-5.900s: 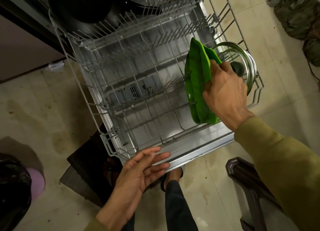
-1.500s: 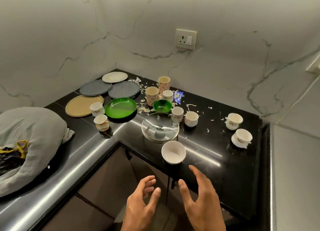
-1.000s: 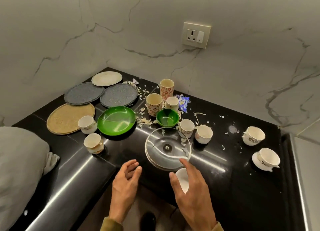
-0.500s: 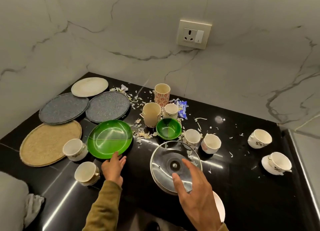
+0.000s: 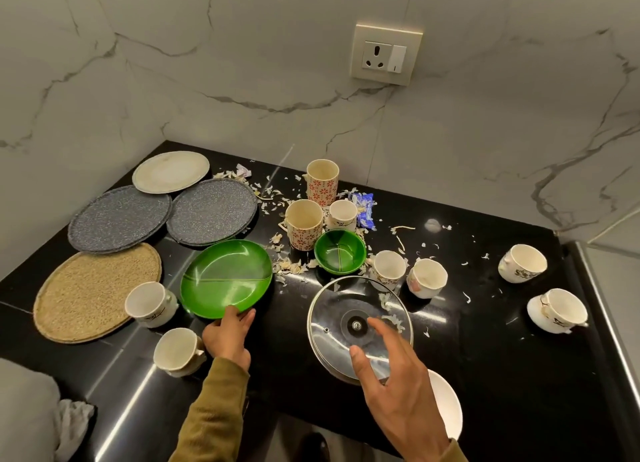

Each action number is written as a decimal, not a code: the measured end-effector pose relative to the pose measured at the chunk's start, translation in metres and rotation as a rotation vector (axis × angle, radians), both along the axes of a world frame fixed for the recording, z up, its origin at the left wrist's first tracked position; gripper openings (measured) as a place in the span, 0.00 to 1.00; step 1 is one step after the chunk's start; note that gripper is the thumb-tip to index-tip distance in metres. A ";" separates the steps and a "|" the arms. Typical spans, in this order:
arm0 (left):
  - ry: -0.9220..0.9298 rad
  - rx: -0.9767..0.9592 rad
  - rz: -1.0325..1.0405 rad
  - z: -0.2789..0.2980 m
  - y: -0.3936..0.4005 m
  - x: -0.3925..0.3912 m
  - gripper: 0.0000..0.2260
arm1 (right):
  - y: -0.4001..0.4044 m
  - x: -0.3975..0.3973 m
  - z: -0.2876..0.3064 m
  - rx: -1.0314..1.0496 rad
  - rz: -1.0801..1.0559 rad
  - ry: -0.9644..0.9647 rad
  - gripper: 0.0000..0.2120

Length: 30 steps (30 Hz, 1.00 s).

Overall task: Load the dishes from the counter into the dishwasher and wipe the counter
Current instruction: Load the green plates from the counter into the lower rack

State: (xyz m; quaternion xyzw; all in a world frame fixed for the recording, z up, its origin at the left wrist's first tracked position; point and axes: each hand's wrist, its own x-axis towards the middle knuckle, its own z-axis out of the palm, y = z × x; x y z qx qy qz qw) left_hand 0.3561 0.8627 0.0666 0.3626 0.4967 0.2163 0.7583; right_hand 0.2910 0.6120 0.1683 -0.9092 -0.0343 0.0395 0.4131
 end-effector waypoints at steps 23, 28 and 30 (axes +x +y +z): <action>-0.027 0.152 -0.744 0.071 -0.165 -0.133 0.05 | -0.075 -0.025 -0.002 0.635 -0.283 0.287 0.08; -0.016 0.200 -0.767 0.067 -0.216 -0.142 0.09 | -0.123 -0.051 -0.007 0.688 -0.379 0.327 0.08; -0.010 0.203 -0.794 0.068 -0.238 -0.147 0.08 | -0.143 -0.065 -0.010 0.688 -0.429 0.322 0.08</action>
